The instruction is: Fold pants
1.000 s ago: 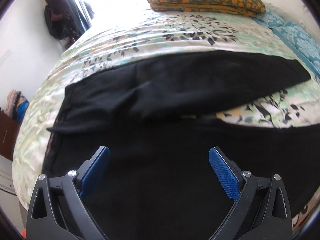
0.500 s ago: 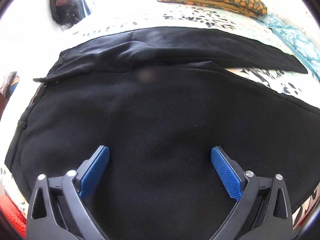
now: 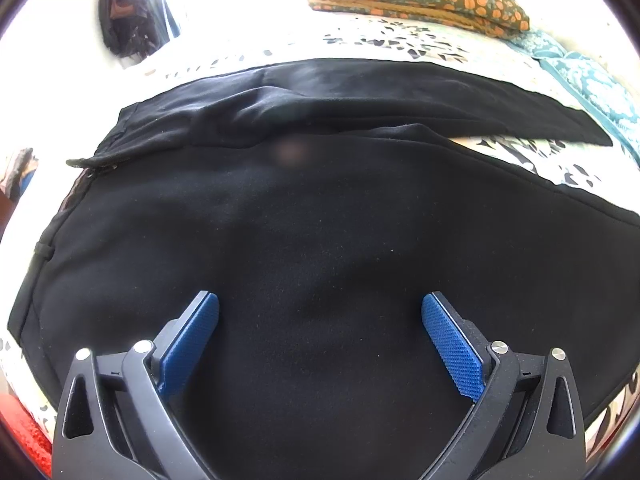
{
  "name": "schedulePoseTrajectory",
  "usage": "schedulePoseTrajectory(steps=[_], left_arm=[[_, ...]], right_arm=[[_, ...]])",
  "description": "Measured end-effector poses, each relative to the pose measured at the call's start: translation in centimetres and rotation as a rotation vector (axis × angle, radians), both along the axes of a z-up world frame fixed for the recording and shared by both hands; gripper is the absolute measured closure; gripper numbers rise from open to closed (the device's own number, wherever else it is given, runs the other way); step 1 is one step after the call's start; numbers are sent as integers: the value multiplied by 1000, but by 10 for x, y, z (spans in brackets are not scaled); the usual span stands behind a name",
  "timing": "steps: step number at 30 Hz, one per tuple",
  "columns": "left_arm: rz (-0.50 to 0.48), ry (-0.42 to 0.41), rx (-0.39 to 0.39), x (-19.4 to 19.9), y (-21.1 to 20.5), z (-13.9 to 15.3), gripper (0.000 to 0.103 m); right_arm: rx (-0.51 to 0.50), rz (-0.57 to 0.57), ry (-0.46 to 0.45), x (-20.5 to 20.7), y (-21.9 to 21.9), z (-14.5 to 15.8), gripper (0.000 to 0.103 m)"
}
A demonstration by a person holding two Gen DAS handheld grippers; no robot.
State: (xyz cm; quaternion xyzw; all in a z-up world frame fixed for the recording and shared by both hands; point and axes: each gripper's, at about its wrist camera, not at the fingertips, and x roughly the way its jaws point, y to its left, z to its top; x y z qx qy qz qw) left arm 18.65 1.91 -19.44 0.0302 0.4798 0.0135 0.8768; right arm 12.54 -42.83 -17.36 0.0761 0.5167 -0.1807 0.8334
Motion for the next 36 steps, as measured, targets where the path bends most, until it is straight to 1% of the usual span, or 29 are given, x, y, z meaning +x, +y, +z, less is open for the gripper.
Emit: schedulePoseTrajectory(steps=[9,36], left_arm=[[0,-19,11,-4,-2,-1,1],[0,-37,12,-6,-4,0,1]], right_arm=[[-8,-6,-3,0,1,0,0],[-19,-11,-12,-2,0,0,0]])
